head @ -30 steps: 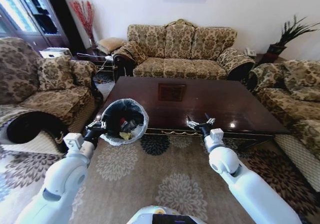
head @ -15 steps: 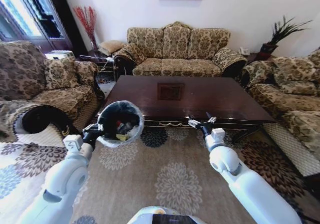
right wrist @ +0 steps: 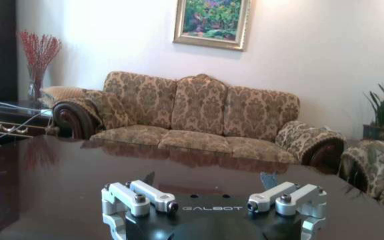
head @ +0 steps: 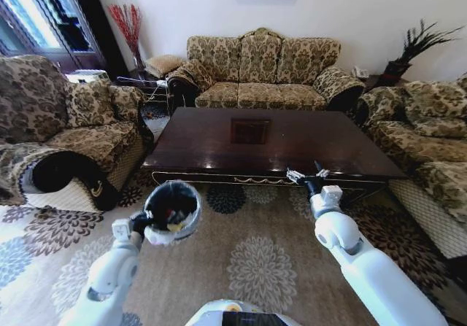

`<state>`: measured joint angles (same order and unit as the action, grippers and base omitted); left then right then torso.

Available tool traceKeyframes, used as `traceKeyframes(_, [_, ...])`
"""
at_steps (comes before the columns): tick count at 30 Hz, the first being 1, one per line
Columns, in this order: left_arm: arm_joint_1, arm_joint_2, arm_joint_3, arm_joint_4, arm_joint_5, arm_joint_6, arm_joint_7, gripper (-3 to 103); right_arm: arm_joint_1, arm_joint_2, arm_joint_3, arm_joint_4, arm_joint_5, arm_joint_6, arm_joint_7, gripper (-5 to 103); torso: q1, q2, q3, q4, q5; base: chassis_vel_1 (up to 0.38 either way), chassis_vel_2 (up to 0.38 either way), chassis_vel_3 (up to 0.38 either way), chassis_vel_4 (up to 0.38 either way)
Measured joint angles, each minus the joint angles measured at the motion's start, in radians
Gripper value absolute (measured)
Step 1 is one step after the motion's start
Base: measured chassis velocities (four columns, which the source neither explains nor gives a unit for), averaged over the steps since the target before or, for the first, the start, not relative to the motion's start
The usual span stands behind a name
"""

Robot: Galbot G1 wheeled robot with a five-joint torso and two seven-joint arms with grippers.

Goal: Move to the front of the table and place the trash on the table into the trash bin.

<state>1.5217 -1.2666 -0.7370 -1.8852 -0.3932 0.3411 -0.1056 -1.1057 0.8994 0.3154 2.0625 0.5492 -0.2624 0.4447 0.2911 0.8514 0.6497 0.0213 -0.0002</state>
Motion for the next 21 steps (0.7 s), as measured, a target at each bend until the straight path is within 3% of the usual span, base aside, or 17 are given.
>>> traceKeyframes(4, [-0.067,-0.035,0.006,0.238,-0.015,-0.038,0.020,1,0.009,-0.019,0.042,-0.007,0.025,0.008,-0.015,100,0.000,0.000,0.000,0.0011,0.0000,0.000,0.000,0.000,0.000])
traceKeyframes(5, [-0.067,-0.035,0.006,0.238,-0.015,-0.038,0.020,1,0.009,-0.019,0.042,-0.007,0.025,0.008,-0.015,100,0.000,0.000,0.000,0.0011,0.0000,0.000,0.000,0.000,0.000])
traceKeyframes(8, [-0.127,-0.043,0.013,0.401,0.018,-0.075,0.029,1,0.001,-0.031,0.101,0.003,0.050,0.012,-0.027,100,0.000,0.000,0.000,0.0003,0.0003,0.000,0.000,0.000,0.000])
traceKeyframes(14, [-0.187,-0.056,0.016,0.560,0.032,-0.089,0.033,1,-0.010,-0.044,0.152,0.016,0.073,0.012,-0.038,100,0.000,0.000,0.000,0.0005,0.0001,0.000,0.000,0.000,0.000])
traceKeyframes(17, [-0.251,-0.060,0.016,0.698,0.046,-0.137,0.039,1,-0.022,-0.049,0.168,0.021,0.077,0.017,-0.042,100,0.000,0.000,0.000,0.0007,-0.0001,0.000,0.000,0.000,0.000])
traceKeyframes(21, [-0.300,-0.060,0.016,0.778,0.045,-0.180,0.053,1,-0.048,-0.060,0.183,0.026,0.080,0.022,-0.048,100,0.000,0.000,0.000,0.0007,0.0002,0.000,0.000,0.000,0.000])
